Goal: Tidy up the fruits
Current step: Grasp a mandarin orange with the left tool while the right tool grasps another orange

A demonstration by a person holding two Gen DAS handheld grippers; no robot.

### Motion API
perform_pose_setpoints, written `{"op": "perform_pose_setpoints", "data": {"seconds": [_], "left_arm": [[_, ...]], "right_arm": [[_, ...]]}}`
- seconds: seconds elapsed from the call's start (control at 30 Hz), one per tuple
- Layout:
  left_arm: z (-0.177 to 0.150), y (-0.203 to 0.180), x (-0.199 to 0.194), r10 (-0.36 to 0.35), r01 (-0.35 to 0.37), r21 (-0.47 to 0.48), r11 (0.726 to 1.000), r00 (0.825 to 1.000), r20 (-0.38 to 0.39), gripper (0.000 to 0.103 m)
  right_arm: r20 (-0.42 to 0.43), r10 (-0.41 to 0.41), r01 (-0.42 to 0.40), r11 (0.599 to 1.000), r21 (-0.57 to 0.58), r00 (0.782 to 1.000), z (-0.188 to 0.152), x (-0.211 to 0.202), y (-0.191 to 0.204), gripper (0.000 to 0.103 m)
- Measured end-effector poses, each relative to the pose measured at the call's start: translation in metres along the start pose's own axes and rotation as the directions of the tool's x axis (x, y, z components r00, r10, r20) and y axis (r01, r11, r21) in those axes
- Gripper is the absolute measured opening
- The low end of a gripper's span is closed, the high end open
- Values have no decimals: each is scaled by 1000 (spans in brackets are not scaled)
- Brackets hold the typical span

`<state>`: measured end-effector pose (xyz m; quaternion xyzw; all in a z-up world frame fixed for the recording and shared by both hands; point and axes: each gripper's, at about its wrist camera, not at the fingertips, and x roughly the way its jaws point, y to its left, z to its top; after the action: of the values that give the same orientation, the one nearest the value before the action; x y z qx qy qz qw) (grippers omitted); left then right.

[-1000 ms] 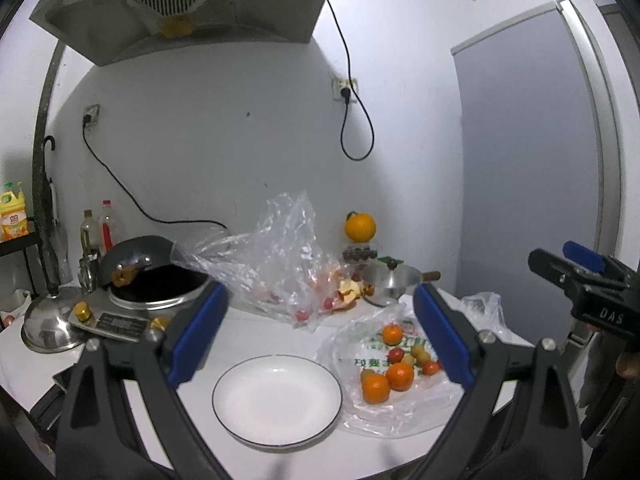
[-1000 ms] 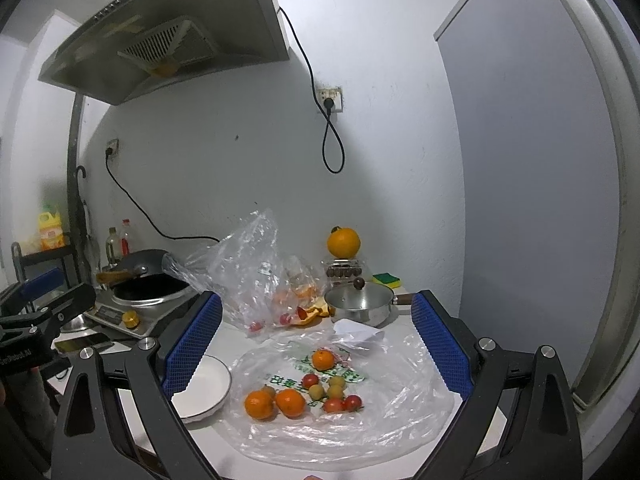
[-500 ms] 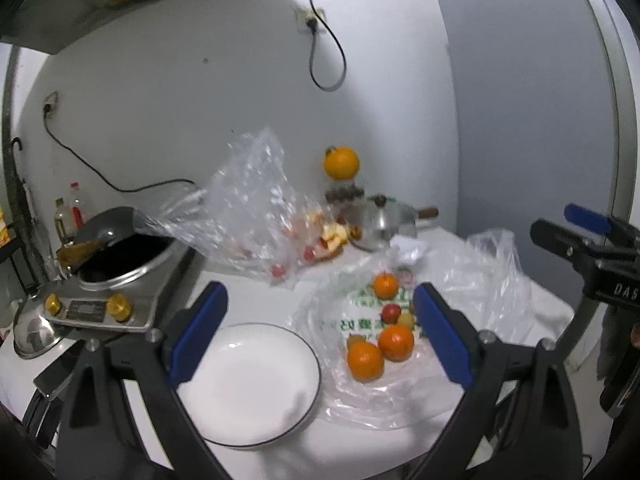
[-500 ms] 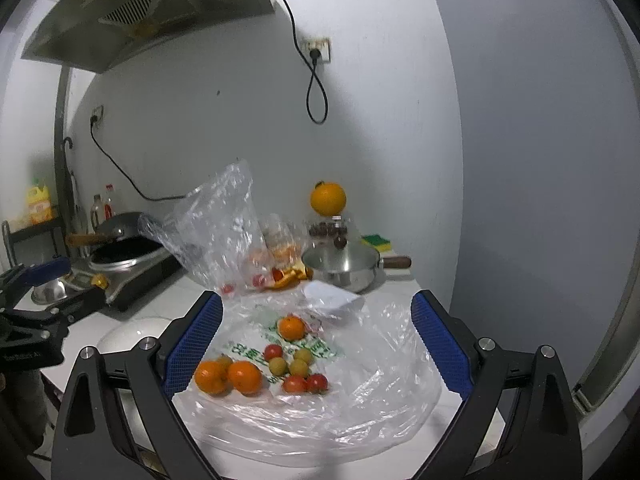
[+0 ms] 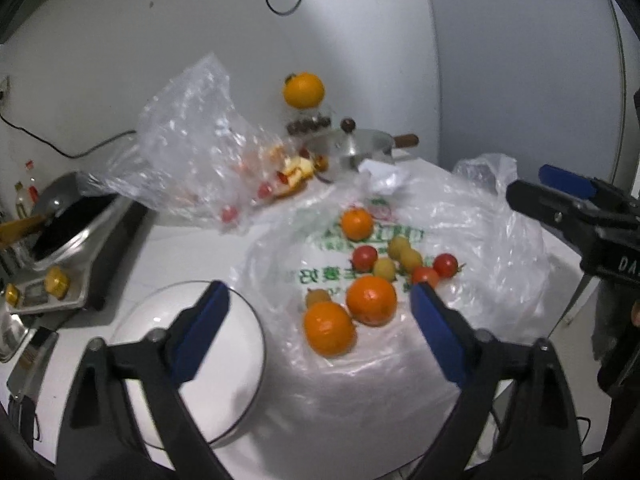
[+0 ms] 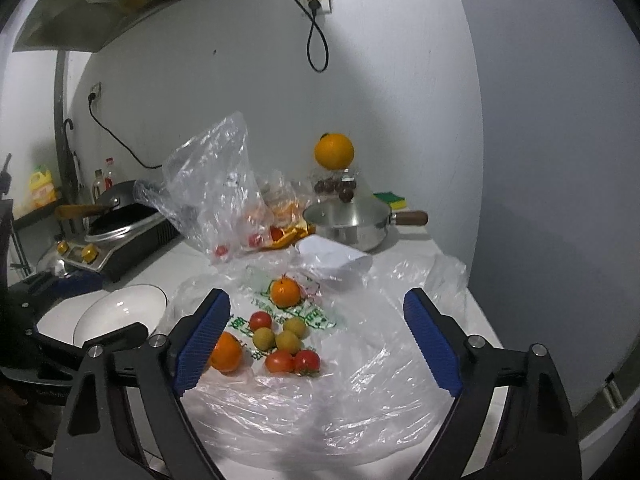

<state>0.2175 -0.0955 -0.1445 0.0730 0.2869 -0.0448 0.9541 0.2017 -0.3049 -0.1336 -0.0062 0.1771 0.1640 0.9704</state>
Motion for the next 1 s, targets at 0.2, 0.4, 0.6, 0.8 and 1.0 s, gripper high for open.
{"op": "perform_pose_setpoints", "data": {"seconds": [0.2,0.4,0.6,0.8,1.0], "left_arm": [[-6,-7,31,-25,26,16,1000,995,-97,62],[-14,-3,53,-24,25,6,1000,985,-172,52],[-16,-8,64,-26,35,42,999,981,-194,48],[-20,-5,73,-14,29,68,997,977,-214,43],[-21,1,72,-52,61,37,997,976,-212,43]], "right_arm": [[-42,40,-40,999,-10,998,-11,16,-3,82],[-67,79,-79,997,3,995,-17,27,-5,73],[-90,113,-114,993,-7,990,-21,39,-2,72],[-99,128,-130,991,-10,987,-22,46,-1,65],[-118,150,-155,987,-34,982,-21,51,11,60]]}}
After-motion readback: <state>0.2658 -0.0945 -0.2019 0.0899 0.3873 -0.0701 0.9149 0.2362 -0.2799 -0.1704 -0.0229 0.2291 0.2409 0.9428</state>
